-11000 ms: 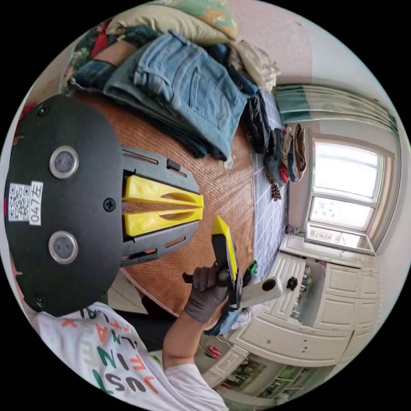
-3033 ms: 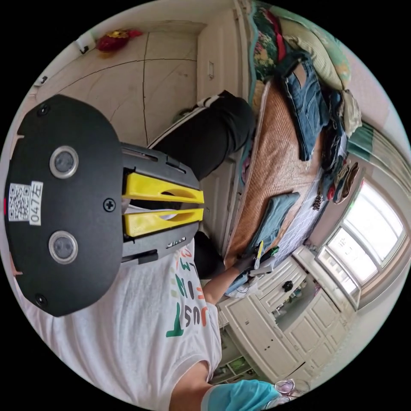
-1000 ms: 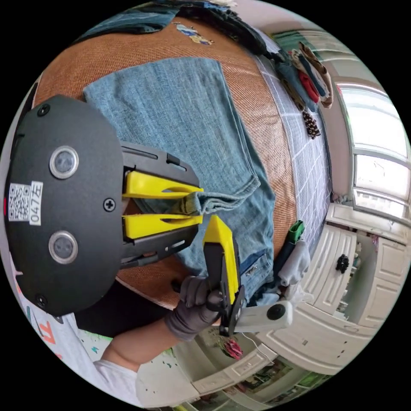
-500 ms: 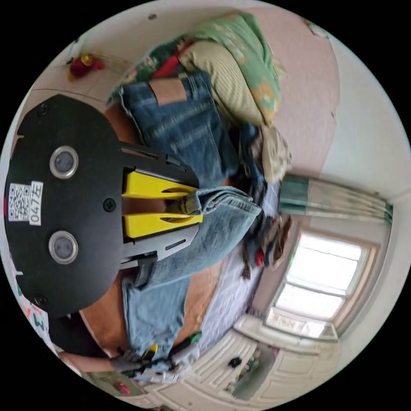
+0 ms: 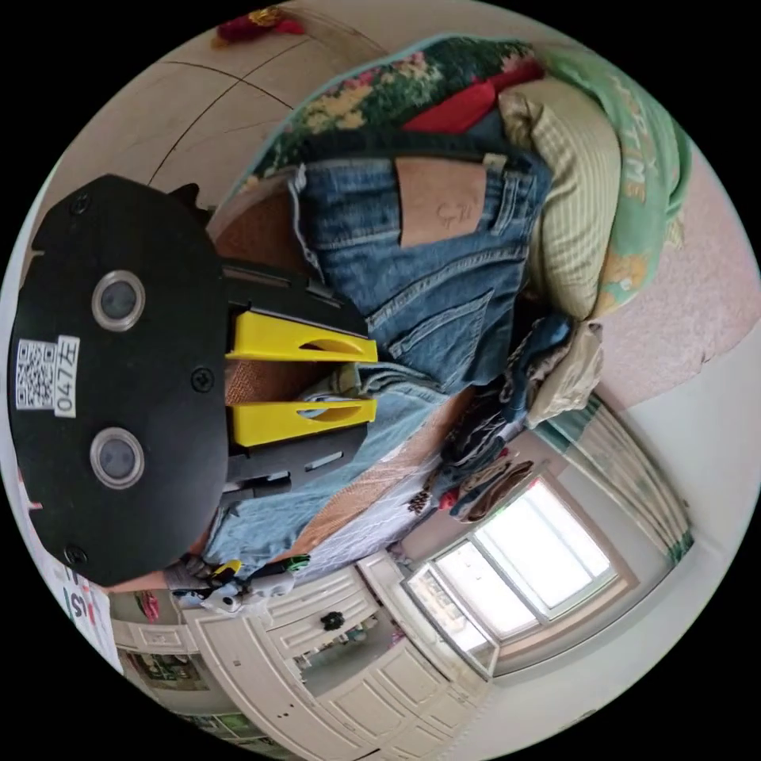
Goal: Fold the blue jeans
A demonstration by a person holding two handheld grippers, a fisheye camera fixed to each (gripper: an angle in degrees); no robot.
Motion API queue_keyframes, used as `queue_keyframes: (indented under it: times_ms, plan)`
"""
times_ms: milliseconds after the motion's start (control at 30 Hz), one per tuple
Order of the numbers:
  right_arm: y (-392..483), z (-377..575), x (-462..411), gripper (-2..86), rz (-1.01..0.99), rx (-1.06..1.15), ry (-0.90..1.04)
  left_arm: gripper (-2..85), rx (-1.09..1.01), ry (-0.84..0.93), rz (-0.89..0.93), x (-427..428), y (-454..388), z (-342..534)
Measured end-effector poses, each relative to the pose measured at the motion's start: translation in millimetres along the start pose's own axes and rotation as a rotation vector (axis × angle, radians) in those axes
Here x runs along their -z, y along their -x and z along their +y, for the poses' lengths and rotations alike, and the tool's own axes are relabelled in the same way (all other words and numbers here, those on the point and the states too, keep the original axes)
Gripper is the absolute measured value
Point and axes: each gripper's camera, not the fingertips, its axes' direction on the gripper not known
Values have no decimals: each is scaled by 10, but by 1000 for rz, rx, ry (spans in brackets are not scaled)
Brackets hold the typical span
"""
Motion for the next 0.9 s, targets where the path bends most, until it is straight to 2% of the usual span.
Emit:
queue_keyframes:
  times_ms: [100, 300, 533, 900]
  plan:
    - [81, 44, -62, 1, 11, 24, -2, 70, -10, -70, -42, 440, 99, 181]
    - [138, 151, -145, 1, 27, 15, -11, 60, -142, 94, 19, 285, -71, 418]
    - [163, 314, -87, -1, 29, -12, -74, 63, 84, 146, -10, -158, 430, 663]
    - [305, 380, -176, -5, 36, 9, -41, 64, 218, 133, 54, -194, 809, 1116]
